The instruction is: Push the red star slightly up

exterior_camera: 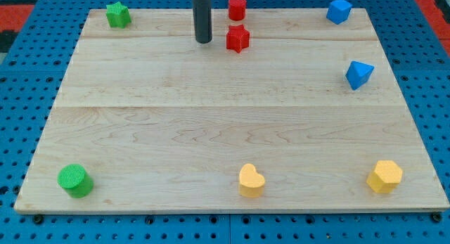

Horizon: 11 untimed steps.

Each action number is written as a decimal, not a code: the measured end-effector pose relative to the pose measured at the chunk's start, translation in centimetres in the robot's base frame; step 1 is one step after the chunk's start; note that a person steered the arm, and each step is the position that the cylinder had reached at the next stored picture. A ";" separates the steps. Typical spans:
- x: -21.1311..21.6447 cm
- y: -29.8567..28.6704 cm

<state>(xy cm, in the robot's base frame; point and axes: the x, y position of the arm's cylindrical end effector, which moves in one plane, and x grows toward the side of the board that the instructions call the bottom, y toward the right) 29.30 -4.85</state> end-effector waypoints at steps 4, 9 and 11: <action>-4.0 4.9; -2.0 10.7; -4.9 10.9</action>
